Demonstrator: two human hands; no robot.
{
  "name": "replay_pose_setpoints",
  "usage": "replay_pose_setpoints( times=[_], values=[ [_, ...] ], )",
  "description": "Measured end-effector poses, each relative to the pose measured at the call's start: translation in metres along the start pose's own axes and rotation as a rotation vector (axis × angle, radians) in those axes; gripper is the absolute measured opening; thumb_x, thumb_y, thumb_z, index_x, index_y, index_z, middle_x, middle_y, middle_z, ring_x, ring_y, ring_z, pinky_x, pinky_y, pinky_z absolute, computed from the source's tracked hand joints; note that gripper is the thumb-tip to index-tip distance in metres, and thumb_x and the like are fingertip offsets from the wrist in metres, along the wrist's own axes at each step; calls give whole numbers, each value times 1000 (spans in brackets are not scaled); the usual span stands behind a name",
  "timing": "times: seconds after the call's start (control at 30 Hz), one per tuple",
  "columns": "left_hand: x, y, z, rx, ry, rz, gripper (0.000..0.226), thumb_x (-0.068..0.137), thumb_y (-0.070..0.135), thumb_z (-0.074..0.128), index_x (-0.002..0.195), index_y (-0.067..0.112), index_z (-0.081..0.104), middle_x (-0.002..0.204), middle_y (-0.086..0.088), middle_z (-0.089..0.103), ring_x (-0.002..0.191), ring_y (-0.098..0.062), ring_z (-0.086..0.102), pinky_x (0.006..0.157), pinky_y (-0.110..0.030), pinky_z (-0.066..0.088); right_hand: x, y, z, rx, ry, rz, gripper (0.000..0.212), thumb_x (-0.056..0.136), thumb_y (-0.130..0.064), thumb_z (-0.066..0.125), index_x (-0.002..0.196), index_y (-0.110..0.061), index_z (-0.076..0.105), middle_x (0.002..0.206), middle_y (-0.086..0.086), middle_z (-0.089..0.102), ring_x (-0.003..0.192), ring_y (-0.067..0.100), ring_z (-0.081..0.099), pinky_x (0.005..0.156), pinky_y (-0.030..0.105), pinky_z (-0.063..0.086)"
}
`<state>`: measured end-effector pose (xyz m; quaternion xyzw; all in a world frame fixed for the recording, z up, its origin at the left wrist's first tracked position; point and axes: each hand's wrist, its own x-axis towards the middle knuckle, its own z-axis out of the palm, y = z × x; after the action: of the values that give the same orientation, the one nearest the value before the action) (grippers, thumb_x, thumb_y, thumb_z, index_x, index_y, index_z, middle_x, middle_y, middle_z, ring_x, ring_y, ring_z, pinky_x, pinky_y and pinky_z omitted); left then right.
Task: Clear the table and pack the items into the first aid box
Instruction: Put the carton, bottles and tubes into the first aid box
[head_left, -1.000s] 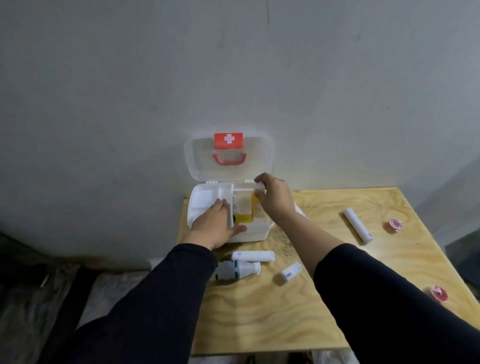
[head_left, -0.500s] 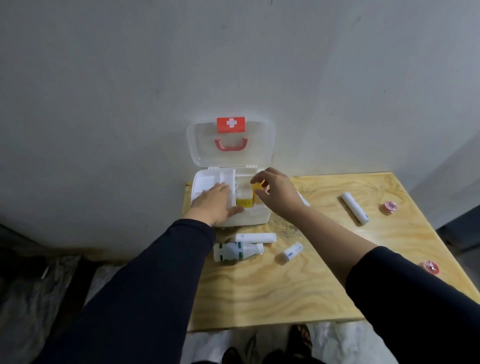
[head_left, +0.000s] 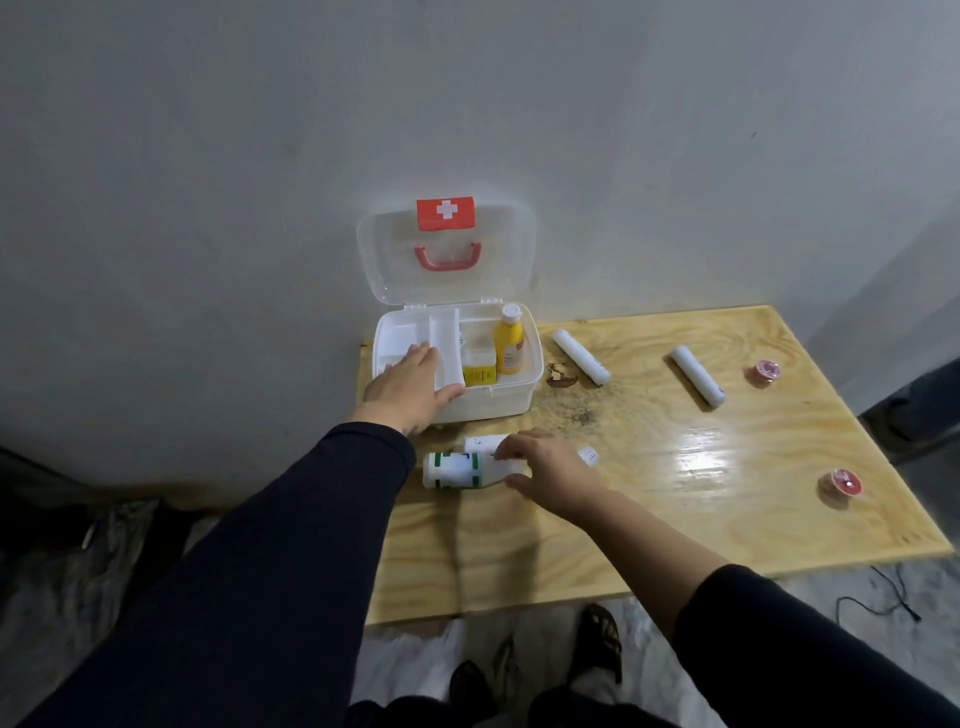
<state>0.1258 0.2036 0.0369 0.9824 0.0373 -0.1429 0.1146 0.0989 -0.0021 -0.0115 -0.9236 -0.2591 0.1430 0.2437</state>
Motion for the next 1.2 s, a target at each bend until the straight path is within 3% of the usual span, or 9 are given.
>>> replay_pose_setpoints(
  times=[0.13,0.3,0.47,0.6,0.77,0.93,1.1,1.2],
  values=[
    [0,0,1,-7,-9,-2,75,98,52,37,155,12,10,165,-1,4,151,-15,2,120,-39,19,-2,-3,1,7,22,15,27,79,-14,66,106,-16,62,106,5,65,101,22,54,80,27,42],
    [1,0,0,-5,-22,-8,75,98,52,36,155,12,9,165,-1,3,151,-15,1,119,-40,20,-2,-9,-17,166,112,44,28,74,-11,69,102,-12,66,103,3,70,94,20,63,84,36,54],
    [0,1,1,-15,-25,-17,74,99,51,36,155,11,8,165,-2,1,152,-17,1,120,-41,19,1,-21,-41,369,201,73,28,80,-7,67,106,-15,67,102,-3,68,92,11,64,76,22,57],
    [-1,2,0,-11,-35,-16,73,99,50,36,155,11,8,165,-2,1,152,-18,1,121,-42,19,3,-29,-65,328,262,54,32,82,-13,68,113,-20,67,115,-1,69,95,10,64,85,30,57],
    [0,3,-1,-25,-57,-29,73,100,49,34,155,11,5,165,-2,-1,152,-16,-1,122,-41,14,17,-48,-117,335,416,7,31,83,-12,67,113,-17,67,104,-2,70,89,12,67,75,26,60],
    [0,3,-1,-27,-74,-12,74,101,49,33,155,8,5,165,-4,-1,152,-18,-1,121,-42,15,43,-54,-138,246,540,-30,32,83,-11,64,115,-16,66,111,0,71,87,10,64,82,27,57],
    [2,4,0,-4,-72,-60,72,99,51,32,155,12,7,165,-1,-1,151,-22,10,117,-43,25,68,-38,-115,100,474,27,34,84,-10,61,117,-13,64,116,6,68,102,22,64,91,37,54],
    [0,3,3,-62,-41,-56,72,99,51,35,155,13,10,165,-2,0,151,-23,7,120,-44,21,75,-27,-100,44,413,78,34,85,-7,59,119,-10,64,118,10,67,107,26,61,92,35,51]
  ],
)
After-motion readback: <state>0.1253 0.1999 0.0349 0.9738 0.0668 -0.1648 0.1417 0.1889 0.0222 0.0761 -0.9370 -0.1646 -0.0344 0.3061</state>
